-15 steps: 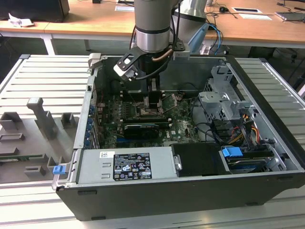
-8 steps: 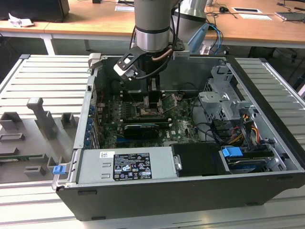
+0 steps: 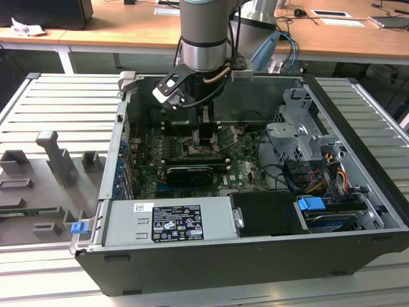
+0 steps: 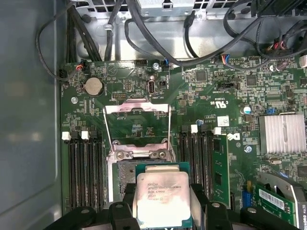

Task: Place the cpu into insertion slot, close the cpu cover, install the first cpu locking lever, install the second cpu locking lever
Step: 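Place the cpu into insertion slot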

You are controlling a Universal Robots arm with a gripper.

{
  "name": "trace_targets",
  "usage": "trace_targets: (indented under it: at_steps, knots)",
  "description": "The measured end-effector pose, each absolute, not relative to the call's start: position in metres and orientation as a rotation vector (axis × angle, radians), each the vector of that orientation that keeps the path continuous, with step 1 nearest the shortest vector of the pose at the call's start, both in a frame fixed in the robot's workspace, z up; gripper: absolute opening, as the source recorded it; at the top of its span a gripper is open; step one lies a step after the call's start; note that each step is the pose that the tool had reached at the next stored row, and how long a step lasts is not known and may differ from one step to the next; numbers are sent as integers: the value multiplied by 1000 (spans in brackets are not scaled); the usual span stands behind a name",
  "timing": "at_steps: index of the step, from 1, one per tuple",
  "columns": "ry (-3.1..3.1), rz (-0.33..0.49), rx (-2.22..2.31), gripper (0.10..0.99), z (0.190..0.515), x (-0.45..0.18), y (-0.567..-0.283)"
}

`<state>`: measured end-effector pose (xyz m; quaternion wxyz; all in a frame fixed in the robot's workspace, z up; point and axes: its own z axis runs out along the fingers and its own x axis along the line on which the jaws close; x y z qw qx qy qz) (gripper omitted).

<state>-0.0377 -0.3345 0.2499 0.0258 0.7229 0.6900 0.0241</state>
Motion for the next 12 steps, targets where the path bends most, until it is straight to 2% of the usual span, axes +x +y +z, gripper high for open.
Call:
trace_targets:
  at_steps: [12]
  knots:
    - [2133, 75, 2235, 529, 237, -38, -326]
